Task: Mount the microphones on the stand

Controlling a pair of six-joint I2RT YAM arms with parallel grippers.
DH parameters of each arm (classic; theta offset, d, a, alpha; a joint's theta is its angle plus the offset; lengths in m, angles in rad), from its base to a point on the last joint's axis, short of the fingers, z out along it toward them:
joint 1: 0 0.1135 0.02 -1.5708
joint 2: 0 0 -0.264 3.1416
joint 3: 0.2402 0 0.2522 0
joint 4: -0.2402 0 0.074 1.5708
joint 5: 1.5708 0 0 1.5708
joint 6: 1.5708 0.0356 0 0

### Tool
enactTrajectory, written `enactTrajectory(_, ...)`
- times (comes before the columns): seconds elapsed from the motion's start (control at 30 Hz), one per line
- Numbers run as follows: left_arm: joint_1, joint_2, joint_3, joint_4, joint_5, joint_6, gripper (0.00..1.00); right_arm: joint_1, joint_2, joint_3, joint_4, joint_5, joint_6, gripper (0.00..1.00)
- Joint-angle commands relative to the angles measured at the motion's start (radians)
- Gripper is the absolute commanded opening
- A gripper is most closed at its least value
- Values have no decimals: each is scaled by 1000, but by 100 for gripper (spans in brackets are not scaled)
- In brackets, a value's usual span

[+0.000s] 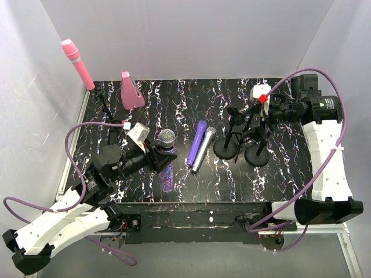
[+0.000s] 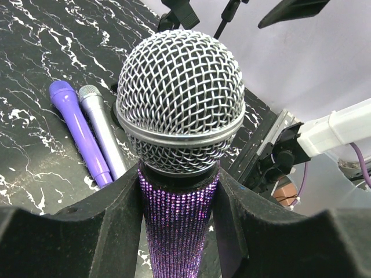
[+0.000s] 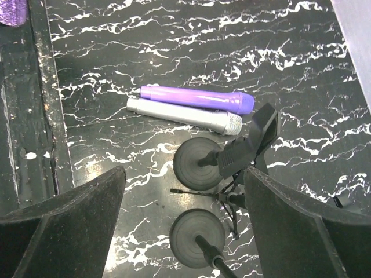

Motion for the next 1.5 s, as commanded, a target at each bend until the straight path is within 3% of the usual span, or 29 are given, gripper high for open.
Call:
enactTrajectory(0.0, 4, -21, -9, 48, 17, -2, 0, -3, 17, -29, 58, 48, 52, 89)
enactTrajectory(0.43, 4, 0, -11, 90, 33, -2, 0, -2, 48, -196, 362, 94, 220, 88)
enactTrajectory(0.8, 2, 45, -6, 134, 54, -2, 0, 0, 42, -304, 531, 99, 229, 88)
enactTrajectory(1.03, 4, 54, -5, 139, 59, -2, 0, -19, 28, -301, 543, 47, 142, 89)
enactTrajectory(1.47, 2, 68, -8, 174, 66, -5, 0, -35, 120, -259, 499, -99, 134, 85)
